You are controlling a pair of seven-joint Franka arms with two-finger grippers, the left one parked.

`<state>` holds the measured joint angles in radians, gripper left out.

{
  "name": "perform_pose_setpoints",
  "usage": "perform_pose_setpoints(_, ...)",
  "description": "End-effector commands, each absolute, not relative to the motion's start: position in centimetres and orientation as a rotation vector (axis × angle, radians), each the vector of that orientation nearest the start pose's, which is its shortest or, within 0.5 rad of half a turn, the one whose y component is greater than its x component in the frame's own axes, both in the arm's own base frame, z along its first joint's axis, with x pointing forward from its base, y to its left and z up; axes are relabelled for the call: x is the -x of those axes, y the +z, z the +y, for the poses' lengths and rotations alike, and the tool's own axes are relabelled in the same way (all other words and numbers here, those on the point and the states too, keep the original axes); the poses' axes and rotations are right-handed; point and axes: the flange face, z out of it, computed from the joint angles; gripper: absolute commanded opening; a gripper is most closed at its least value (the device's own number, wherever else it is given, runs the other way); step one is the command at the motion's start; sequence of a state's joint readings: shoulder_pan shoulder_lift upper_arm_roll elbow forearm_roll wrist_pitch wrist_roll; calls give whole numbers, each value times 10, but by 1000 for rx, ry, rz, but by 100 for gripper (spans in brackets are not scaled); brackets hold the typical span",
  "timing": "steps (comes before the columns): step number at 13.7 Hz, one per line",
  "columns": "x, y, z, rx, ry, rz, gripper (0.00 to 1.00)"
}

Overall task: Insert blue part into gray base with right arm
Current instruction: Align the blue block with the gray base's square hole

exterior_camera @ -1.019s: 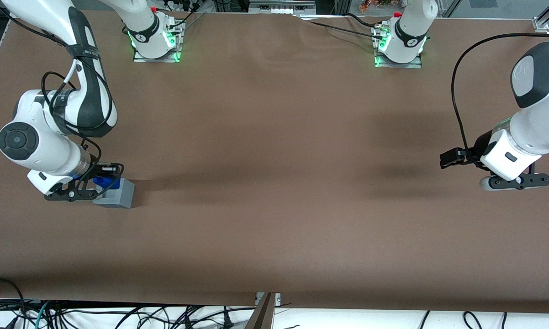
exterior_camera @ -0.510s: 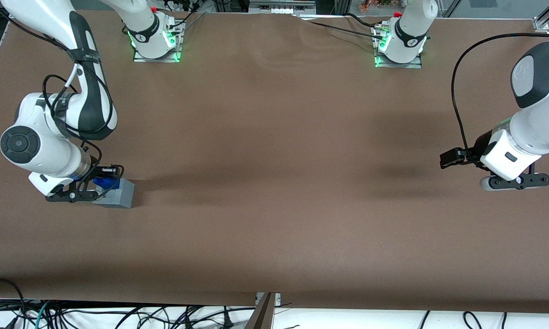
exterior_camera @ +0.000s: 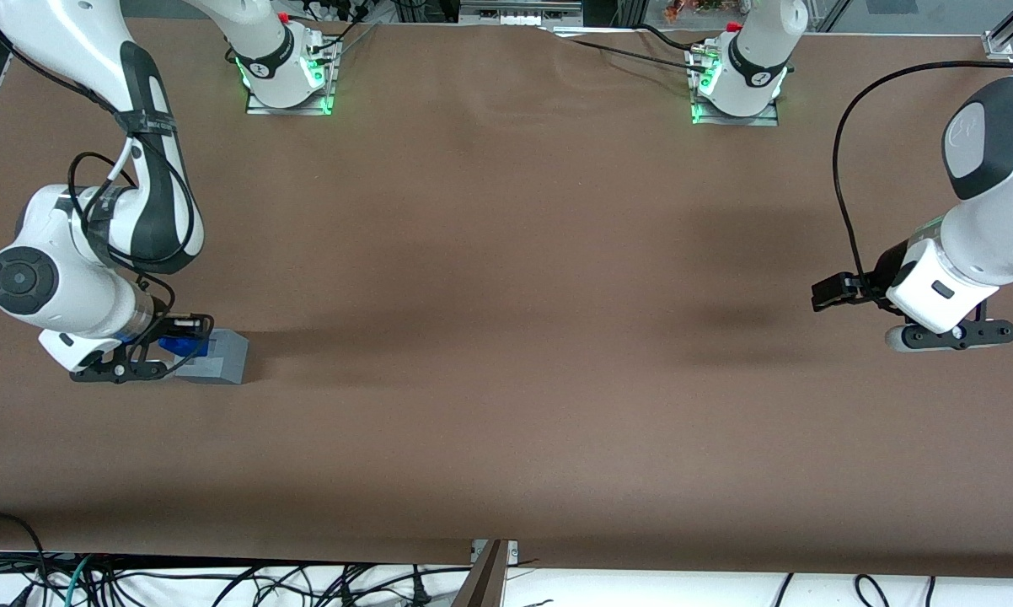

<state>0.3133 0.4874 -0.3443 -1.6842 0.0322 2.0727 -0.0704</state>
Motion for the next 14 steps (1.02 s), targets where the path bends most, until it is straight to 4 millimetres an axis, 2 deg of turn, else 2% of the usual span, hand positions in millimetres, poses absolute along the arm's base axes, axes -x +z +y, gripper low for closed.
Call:
perform_pose_setpoints(1, -669, 323, 5, 3243, 110, -104, 17)
perform_pose_setpoints(8, -671, 316, 5, 3244, 112, -105, 17)
perform_pose_setpoints(11, -670, 314, -7, 3240, 121, -116, 18)
perform_pose_setpoints(14, -668, 308, -7, 3238, 143, -116, 17)
